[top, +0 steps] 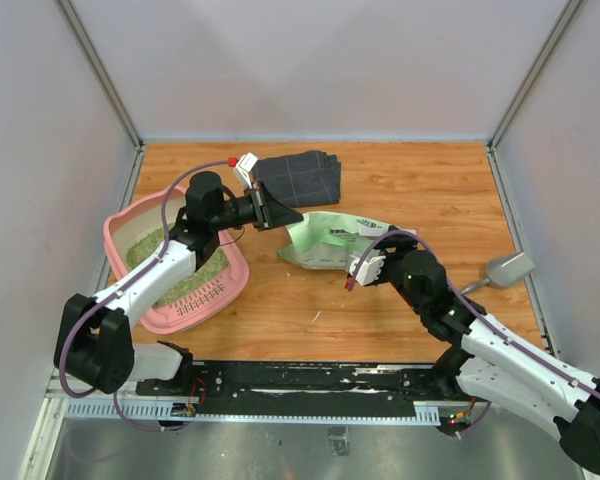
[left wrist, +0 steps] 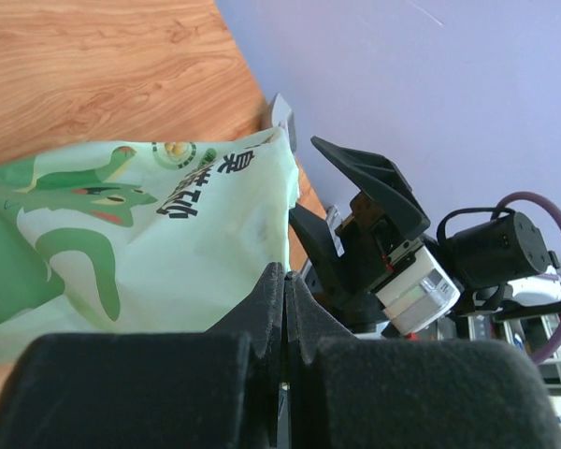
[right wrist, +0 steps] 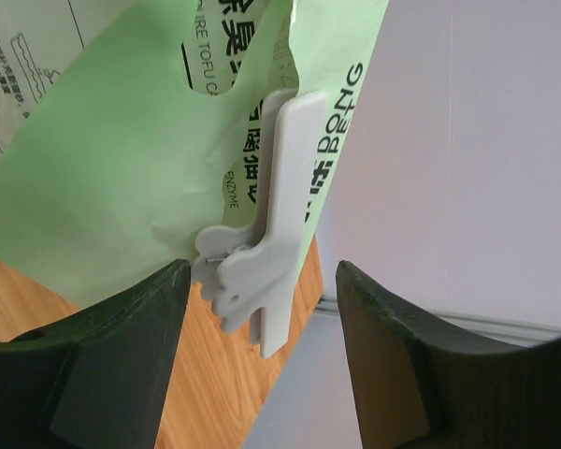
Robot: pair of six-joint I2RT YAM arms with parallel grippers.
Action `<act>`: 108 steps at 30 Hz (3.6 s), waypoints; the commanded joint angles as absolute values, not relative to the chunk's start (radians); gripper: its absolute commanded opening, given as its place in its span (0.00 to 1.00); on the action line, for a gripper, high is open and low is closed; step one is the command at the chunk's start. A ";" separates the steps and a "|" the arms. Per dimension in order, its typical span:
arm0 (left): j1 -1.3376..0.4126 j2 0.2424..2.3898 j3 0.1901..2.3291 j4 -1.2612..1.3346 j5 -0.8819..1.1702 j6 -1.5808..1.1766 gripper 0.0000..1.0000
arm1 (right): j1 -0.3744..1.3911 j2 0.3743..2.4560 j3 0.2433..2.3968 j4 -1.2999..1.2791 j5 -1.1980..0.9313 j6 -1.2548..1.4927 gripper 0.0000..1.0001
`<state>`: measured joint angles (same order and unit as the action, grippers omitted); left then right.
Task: Fill the litter box with clean litter
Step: Remove the clamp from the cat litter bag, then place the clamp at the center of the board.
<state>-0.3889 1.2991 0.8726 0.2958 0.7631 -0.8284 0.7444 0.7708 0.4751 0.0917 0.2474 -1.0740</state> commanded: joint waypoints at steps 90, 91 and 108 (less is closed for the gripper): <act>-0.309 1.103 0.745 0.385 0.710 -0.705 0.00 | 0.275 1.090 0.991 -0.394 0.016 -0.097 0.01; -0.314 1.096 0.738 0.385 0.706 -0.695 0.00 | 0.254 1.109 0.976 -0.373 -0.015 -0.069 0.01; -0.322 1.051 0.666 0.384 0.687 -0.631 0.00 | -0.139 1.646 1.043 -0.297 -0.572 0.227 0.17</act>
<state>-0.3252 1.0771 0.6590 0.3050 0.7147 -0.6514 -0.0994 1.6142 0.9909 -0.3264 -0.4492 0.1486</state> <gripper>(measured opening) 0.009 0.157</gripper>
